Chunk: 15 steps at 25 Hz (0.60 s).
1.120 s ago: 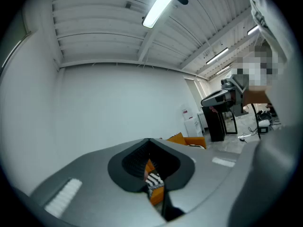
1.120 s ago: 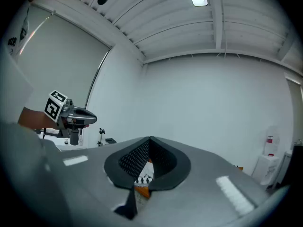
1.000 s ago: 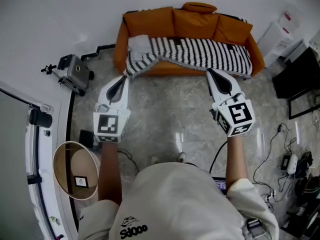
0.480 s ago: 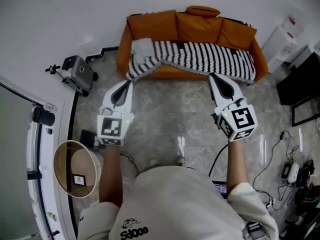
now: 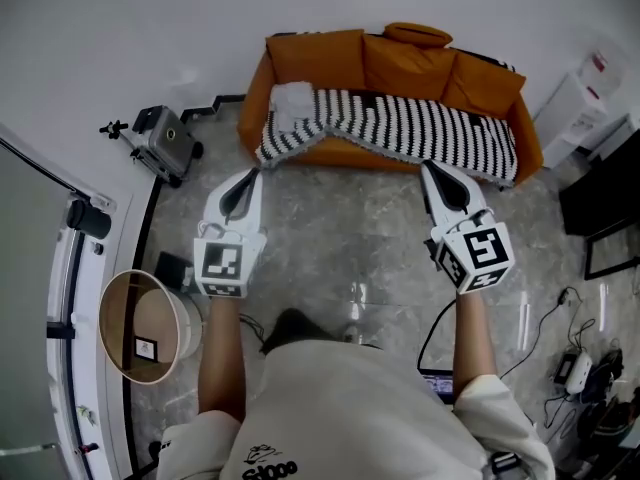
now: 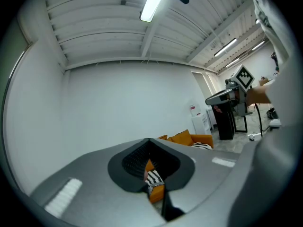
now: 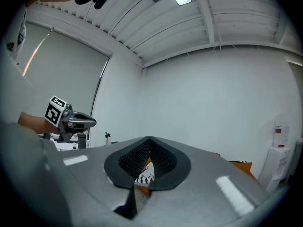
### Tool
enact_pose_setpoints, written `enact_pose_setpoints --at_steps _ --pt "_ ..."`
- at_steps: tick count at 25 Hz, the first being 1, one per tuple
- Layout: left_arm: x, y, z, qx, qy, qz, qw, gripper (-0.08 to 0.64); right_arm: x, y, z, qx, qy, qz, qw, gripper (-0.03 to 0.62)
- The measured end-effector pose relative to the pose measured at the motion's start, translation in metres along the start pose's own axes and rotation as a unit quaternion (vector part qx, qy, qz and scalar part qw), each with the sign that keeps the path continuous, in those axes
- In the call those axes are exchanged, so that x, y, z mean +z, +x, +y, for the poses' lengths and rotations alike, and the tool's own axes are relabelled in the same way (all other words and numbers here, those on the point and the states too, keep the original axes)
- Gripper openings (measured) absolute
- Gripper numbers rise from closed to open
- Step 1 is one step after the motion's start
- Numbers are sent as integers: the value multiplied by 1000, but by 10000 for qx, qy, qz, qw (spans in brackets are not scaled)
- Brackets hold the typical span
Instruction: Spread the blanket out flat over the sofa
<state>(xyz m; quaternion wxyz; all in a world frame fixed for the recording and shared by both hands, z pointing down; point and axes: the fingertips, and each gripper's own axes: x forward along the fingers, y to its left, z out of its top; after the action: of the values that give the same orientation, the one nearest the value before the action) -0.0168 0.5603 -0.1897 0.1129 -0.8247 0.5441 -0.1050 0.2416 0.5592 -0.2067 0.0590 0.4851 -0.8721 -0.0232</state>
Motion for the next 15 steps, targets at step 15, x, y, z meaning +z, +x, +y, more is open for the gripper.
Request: enact_pose_setpoints --at_steps 15 --pt "-31 72 31 -75 -115 21 9999 11 -16 69 -29 -90 23 93 9999 3"
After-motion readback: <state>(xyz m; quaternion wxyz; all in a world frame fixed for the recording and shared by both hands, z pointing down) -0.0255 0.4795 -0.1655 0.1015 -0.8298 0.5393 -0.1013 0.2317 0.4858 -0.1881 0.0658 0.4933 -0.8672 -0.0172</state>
